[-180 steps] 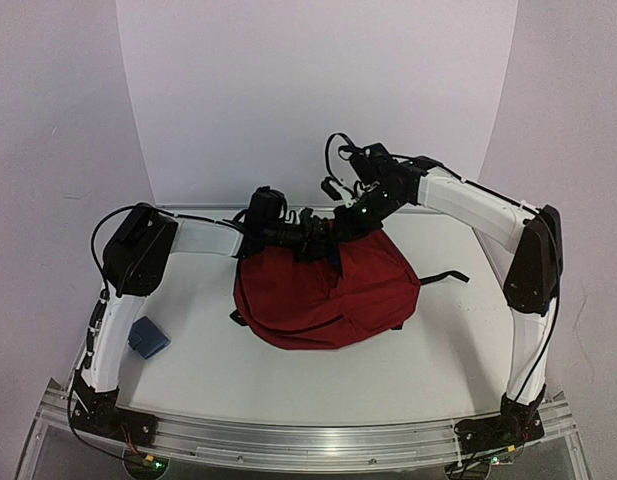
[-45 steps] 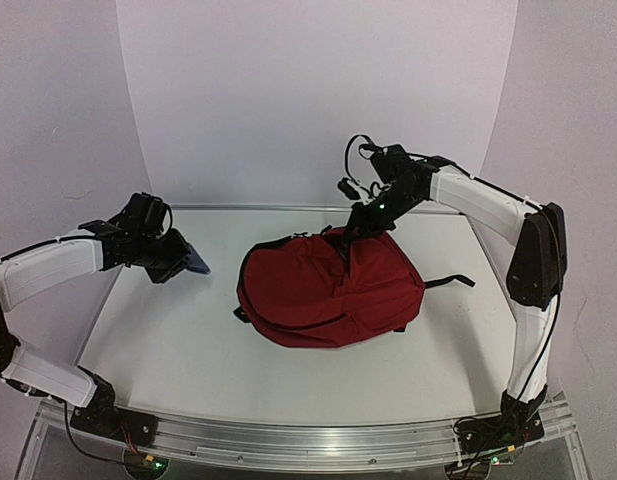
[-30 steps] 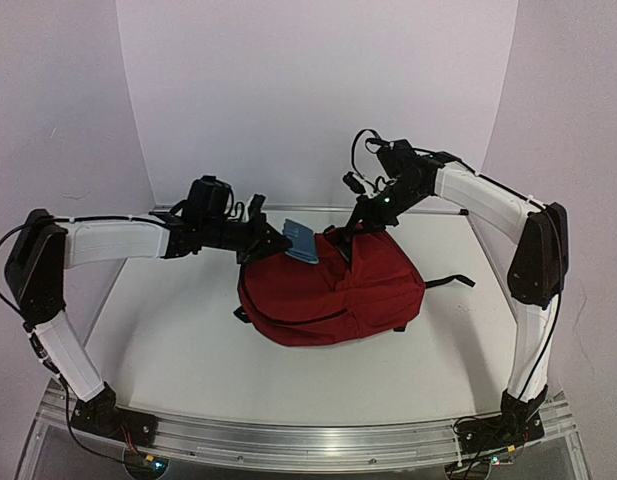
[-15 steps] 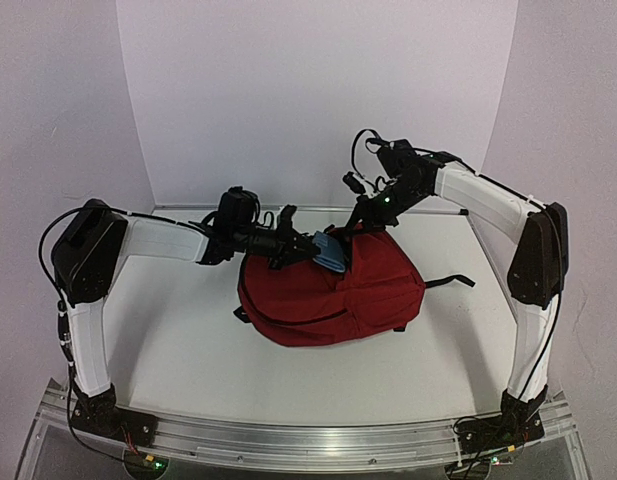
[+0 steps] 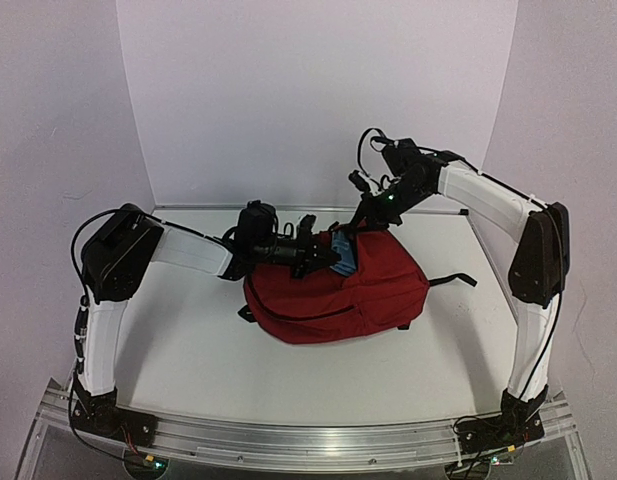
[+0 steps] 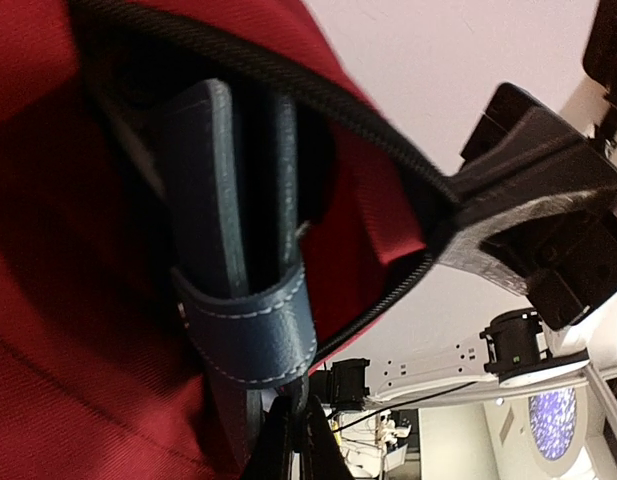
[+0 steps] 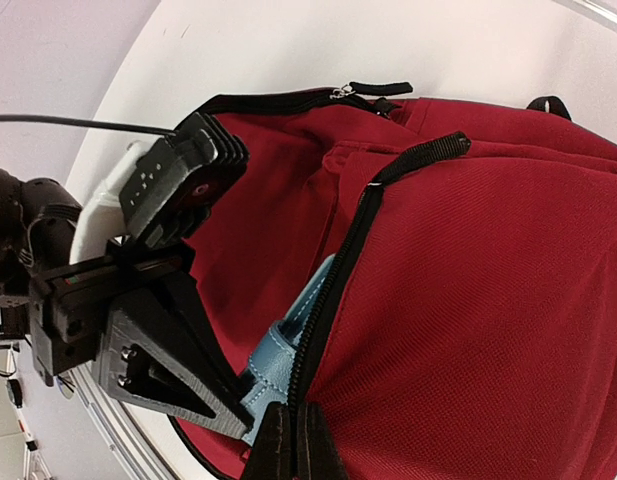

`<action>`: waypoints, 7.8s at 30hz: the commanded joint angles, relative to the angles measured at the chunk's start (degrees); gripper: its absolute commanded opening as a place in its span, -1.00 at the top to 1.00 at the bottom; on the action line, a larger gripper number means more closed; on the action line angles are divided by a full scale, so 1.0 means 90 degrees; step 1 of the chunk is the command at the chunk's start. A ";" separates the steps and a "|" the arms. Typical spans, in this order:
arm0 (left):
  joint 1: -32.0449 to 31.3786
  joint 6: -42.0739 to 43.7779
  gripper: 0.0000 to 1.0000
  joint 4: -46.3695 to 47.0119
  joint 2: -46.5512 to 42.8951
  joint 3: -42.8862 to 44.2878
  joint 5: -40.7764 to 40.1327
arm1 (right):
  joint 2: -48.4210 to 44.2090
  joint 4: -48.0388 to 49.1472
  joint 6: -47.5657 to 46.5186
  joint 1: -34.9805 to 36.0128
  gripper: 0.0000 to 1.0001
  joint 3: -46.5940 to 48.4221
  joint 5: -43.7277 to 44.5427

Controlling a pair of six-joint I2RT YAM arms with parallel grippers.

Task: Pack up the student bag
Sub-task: Place the personal item in the student bag.

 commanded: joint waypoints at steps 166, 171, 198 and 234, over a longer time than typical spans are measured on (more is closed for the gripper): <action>0.0048 -0.0208 0.34 0.0468 0.0563 0.0966 -0.0311 | -0.0611 0.0514 -0.0418 0.0578 1.00 -0.0629 0.0406; -0.0028 0.0541 0.33 -0.0767 -0.0133 0.0679 -0.0567 | -0.0655 0.0512 -0.0437 0.0577 1.00 -0.0643 0.0445; 0.0050 0.0204 0.11 -0.1357 -0.0193 0.0244 -0.1329 | -0.0622 0.0518 -0.0330 0.0583 1.00 -0.0486 0.0341; 0.0030 -0.1293 1.00 0.2892 0.0444 -0.0265 -0.0263 | -0.0693 0.0474 -0.0183 0.0493 1.00 -0.0152 0.0124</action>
